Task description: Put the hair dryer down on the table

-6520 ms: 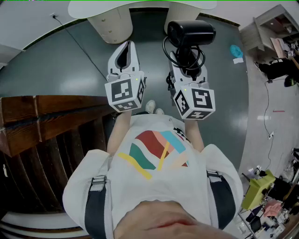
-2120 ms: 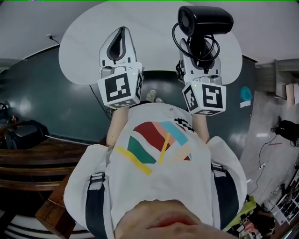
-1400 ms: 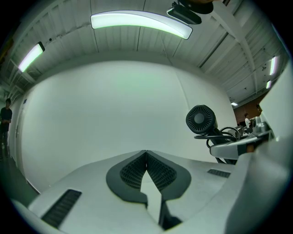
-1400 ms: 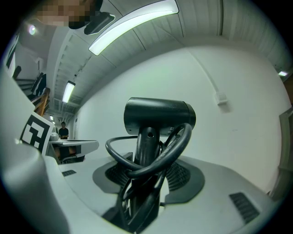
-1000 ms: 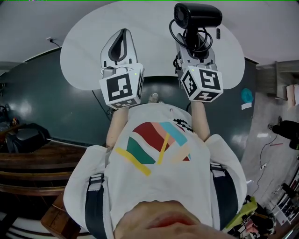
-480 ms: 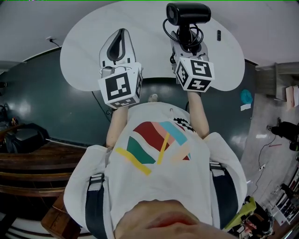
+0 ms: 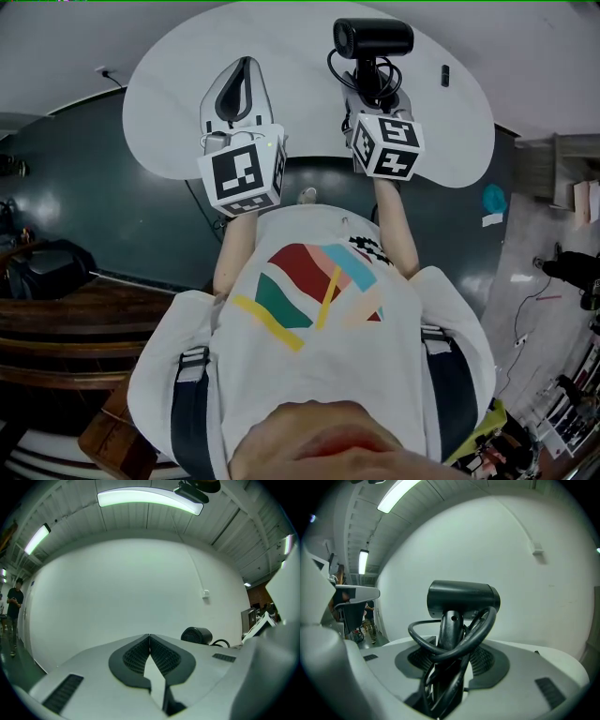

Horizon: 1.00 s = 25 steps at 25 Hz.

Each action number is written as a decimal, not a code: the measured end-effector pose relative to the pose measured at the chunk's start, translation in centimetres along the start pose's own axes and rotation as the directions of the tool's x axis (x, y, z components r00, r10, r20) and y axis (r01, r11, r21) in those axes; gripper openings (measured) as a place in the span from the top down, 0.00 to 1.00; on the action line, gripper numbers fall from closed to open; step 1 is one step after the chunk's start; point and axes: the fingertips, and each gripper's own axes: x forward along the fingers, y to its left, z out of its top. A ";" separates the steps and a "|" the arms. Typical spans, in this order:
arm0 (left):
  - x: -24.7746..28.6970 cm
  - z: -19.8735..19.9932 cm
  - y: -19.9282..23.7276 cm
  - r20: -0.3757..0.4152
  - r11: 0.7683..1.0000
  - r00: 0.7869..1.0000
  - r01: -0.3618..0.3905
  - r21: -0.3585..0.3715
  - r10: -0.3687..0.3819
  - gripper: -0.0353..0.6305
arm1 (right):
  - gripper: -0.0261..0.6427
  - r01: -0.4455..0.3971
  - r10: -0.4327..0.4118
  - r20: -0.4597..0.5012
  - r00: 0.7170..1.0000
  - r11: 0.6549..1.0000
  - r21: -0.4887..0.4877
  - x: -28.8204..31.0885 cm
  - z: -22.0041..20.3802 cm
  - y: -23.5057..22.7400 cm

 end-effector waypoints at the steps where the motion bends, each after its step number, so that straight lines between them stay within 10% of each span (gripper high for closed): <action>1: 0.0 -0.1 0.1 -0.002 1.000 1.000 -0.002 0.000 0.002 0.92 | 0.63 0.002 -0.002 -0.007 1.000 1.000 0.002 0.1 -0.2 -0.1; 25: 1.7 -1.7 -0.4 -0.045 1.000 0.999 0.002 0.000 -0.002 0.92 | 0.63 0.017 -0.019 -0.158 0.987 1.000 -0.009 3.5 -5.1 -1.6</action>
